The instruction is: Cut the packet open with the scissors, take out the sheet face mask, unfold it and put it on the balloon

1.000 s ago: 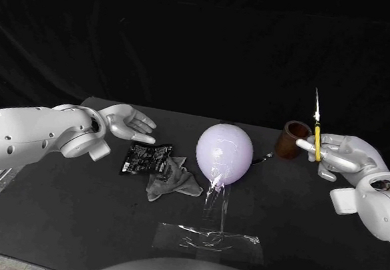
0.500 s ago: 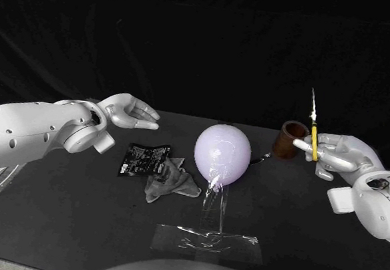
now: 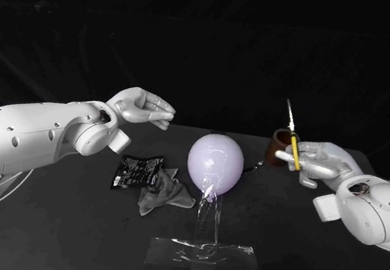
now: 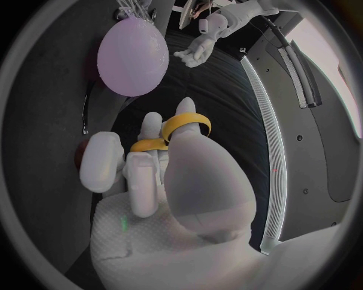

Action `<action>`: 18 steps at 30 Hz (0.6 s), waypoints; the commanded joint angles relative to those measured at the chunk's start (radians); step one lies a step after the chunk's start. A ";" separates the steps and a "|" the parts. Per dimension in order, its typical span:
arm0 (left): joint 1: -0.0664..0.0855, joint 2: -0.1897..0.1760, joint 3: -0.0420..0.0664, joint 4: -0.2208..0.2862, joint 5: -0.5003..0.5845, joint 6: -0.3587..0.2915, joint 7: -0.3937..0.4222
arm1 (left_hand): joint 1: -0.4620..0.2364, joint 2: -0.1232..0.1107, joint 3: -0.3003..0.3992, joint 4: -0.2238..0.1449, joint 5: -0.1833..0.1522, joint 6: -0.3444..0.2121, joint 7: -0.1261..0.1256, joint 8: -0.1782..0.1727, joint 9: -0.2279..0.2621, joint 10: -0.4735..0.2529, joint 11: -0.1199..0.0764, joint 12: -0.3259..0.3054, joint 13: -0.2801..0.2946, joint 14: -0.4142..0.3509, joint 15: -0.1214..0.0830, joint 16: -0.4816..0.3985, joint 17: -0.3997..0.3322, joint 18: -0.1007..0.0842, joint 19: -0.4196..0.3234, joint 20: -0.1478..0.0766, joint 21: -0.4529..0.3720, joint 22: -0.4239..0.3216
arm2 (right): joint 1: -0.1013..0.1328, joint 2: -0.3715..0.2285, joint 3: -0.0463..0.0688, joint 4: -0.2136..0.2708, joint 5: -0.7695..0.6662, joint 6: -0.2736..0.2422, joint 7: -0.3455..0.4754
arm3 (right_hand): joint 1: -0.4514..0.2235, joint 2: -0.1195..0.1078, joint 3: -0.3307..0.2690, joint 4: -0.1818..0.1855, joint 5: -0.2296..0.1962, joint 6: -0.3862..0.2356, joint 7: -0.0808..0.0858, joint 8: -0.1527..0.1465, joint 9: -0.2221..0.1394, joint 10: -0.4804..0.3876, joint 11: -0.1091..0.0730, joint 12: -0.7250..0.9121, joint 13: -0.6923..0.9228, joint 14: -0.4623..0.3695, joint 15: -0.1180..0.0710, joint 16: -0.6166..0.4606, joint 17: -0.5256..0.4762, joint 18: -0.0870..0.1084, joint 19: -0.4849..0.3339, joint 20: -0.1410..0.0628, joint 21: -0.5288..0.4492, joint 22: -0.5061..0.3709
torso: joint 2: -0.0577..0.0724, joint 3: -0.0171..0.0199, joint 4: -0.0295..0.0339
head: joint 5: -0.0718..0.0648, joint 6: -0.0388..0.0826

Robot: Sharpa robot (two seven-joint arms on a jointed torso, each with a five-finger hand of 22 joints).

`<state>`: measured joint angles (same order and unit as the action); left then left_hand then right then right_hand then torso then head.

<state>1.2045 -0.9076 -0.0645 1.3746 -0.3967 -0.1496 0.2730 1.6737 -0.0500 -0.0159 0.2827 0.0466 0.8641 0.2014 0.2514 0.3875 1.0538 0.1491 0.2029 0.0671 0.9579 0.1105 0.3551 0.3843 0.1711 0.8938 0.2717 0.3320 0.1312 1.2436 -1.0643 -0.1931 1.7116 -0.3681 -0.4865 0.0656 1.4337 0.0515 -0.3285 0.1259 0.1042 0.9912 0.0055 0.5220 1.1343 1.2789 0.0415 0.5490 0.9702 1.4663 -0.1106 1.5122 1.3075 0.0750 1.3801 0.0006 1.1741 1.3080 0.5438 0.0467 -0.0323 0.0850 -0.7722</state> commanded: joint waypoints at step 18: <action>0.031 0.189 0.004 -0.078 0.196 0.020 0.107 | -0.068 0.007 -0.037 0.008 0.002 0.003 0.021 -0.036 -0.048 0.014 0.019 -0.077 -0.002 -0.024 0.022 -0.062 -0.020 -0.003 -0.053 0.017 -0.045 -0.028 | 0.054 0.117 0.002 -0.100 -0.254 0.061 -0.100 | 0.225 0.235 0.000 -0.003 -0.009 0.005 0.000 -0.004 0.004 0.157 -0.104 0.406 0.076 0.073 -0.005 0.007 0.083 0.010 0.005 -0.001 0.007 0.030 | 0.000 -0.0002 0.0008 | -0.129 0.189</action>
<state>1.2311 -0.7220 -0.0624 1.3064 -0.2526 -0.1477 0.3515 1.6093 -0.0428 -0.0506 0.2905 0.0465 0.8696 0.2187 0.2187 0.3398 1.0669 0.1631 0.1277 0.0647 0.9396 0.1330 0.2961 0.3656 0.1707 0.8485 0.2912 0.2894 0.1043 1.2903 -0.9520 -0.1936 1.6245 -0.4606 -0.4540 0.0146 1.4348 0.0526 -0.3296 0.1269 0.1005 0.9905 0.0063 0.5220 1.1373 1.2789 0.0415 0.5490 0.9703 1.4650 -0.1085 1.5141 1.3081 0.0742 1.3801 0.0006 1.1758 1.3076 0.5446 0.0463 -0.0316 -0.0412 -0.5920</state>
